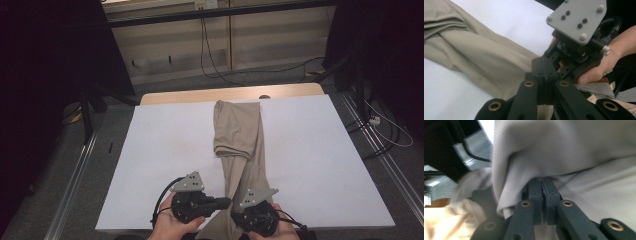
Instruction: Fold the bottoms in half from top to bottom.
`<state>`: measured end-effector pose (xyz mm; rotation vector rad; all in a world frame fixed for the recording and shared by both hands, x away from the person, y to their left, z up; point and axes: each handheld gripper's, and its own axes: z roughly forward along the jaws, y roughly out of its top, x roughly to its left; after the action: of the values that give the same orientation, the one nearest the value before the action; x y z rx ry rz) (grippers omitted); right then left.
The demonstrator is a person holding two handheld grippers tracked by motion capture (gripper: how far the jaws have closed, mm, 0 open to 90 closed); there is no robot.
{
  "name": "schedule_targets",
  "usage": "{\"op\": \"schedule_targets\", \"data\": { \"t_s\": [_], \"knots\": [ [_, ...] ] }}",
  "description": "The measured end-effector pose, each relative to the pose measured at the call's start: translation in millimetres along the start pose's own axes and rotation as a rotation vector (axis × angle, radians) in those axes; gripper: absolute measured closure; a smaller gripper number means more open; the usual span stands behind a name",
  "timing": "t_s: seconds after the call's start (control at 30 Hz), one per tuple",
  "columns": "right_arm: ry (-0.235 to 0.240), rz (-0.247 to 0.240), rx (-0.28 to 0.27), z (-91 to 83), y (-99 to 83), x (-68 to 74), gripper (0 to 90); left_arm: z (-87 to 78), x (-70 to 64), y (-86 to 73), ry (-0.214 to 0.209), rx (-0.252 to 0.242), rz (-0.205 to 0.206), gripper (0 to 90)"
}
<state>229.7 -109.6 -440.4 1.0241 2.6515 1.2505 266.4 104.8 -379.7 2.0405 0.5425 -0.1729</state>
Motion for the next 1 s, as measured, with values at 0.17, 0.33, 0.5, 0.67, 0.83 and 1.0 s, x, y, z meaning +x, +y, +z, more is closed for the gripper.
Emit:
{"op": "schedule_targets", "data": {
  "t_s": [0.17,0.33,0.5,0.67,0.83,1.0],
  "knots": [
    [-0.085,0.031,-0.058,-30.8,-6.6,-24.4,76.3,14.3,-3.8,-2.1,-0.033,0.030,-0.012,90.0],
    [-0.209,0.117,-0.091,-63.5,-23.2,-58.4,79.7,36.0,-15.7,2.7,-0.058,0.078,0.024,90.0],
    [-0.324,0.159,-0.009,-63.3,-34.6,-80.6,86.6,62.9,-19.1,9.8,-0.093,0.107,0.042,90.0],
    [-0.265,0.135,0.013,-51.1,-33.5,-75.6,82.0,82.4,-12.1,1.1,-0.140,0.154,0.008,83.4],
    [-0.129,0.127,-0.028,-52.3,-29.5,-69.8,83.1,53.3,8.7,-3.0,-0.070,0.109,-0.013,71.3],
    [-0.301,0.123,-0.063,-58.1,-12.5,-97.4,78.1,48.6,39.9,-17.2,0.076,0.149,-0.024,70.2]
  ]
}}
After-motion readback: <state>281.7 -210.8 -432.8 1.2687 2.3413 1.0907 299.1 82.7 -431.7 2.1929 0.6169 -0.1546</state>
